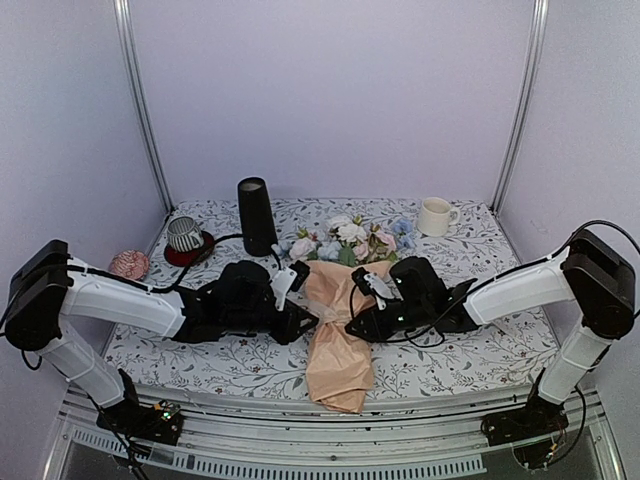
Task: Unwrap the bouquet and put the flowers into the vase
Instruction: Untie the half-tied ribbon from the folded wrapping paper.
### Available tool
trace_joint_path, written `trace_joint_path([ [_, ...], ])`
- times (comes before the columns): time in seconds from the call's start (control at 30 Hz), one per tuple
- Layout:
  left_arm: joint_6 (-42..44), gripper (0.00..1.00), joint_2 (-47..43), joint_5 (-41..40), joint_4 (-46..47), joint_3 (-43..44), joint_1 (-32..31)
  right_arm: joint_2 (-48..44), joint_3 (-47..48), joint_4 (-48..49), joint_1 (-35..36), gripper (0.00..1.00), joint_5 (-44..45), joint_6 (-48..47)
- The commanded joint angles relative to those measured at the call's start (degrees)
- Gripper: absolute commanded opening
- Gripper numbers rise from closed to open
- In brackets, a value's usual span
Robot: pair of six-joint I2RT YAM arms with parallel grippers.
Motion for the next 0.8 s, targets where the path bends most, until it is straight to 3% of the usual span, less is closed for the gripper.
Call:
trace_joint_path([
  [0.0,0.89,0.33,0.14,-1.76,-1.31,1.24,-1.50,-3.01,-2.14,0.52,0.59,0.28,1.95,-0.34],
  [0.4,2.53,0.33,3.28,-4.53,-4.09,4.75,-3.62,-21.02,-13.38,14.87,0.60,0.31,7.44,-1.23],
  [0.77,3.88,0.30,7.84,-9.11,-9.54,10.44,-4.18,-11.61,-7.76,13.91,0.59,0.29,3.51,-3.05],
])
